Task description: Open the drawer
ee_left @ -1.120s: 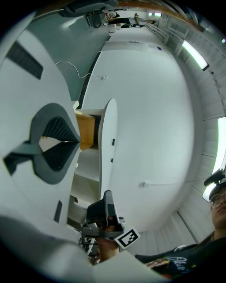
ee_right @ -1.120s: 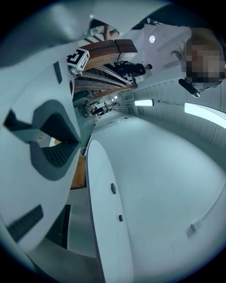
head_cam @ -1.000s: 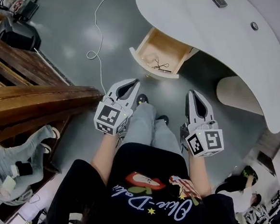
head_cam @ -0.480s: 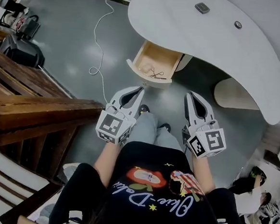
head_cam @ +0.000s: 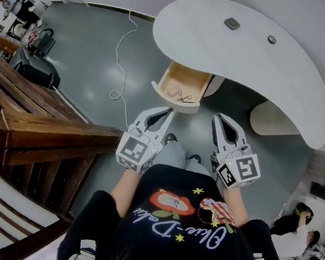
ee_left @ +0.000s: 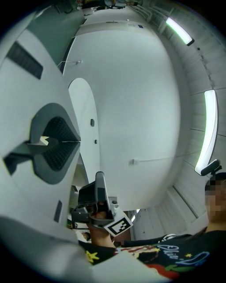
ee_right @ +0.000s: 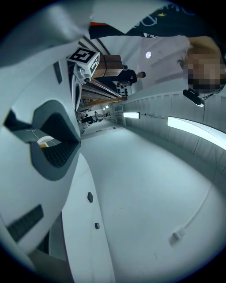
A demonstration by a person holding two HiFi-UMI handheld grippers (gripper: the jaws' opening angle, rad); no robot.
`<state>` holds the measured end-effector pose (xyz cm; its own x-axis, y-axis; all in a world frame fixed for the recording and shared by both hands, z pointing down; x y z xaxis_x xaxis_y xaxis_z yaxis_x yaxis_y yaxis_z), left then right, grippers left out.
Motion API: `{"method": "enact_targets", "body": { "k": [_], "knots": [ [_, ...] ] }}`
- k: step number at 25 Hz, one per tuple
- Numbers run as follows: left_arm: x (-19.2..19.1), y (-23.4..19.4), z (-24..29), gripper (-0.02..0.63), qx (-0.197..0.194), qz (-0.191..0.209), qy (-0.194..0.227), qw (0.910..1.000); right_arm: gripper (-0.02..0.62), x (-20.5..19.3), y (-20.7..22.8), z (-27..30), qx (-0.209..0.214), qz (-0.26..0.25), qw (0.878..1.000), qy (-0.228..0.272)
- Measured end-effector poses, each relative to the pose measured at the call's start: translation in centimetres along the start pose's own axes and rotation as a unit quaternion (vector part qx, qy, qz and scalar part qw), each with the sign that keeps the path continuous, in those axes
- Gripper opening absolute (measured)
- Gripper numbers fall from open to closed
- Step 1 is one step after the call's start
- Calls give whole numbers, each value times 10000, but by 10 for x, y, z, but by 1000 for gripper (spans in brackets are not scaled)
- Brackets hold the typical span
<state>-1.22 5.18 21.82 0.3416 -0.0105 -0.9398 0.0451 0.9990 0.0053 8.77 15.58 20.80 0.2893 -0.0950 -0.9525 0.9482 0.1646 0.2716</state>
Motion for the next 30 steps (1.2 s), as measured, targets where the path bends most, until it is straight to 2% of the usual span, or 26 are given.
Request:
{"method": "enact_targets", "body": {
  "k": [5,11,30],
  "knots": [
    [10,11,3,6,-167,200,7,9997,0,3,-2,-2,10,39,9999,109],
    [16,24,8,6,-384,223,66,9990,0,0,3,-9,-64,40,10000,31],
    [10,34,7,6,-430,145,24,9990,0,-1,7,-18,-120,51,9999,43]
  ]
}}
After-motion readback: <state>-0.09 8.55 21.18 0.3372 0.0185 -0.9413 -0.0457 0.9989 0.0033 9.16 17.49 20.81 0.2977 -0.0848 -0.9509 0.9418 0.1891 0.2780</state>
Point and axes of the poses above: the fingertips, and each gripper's own axes: z forward along the fingers, y to its right, x out of its top, the point moved 2 cm from there along -z, backward along the fingers, and after that the axes turned 1 degree about -y, right-handed, at the moved point
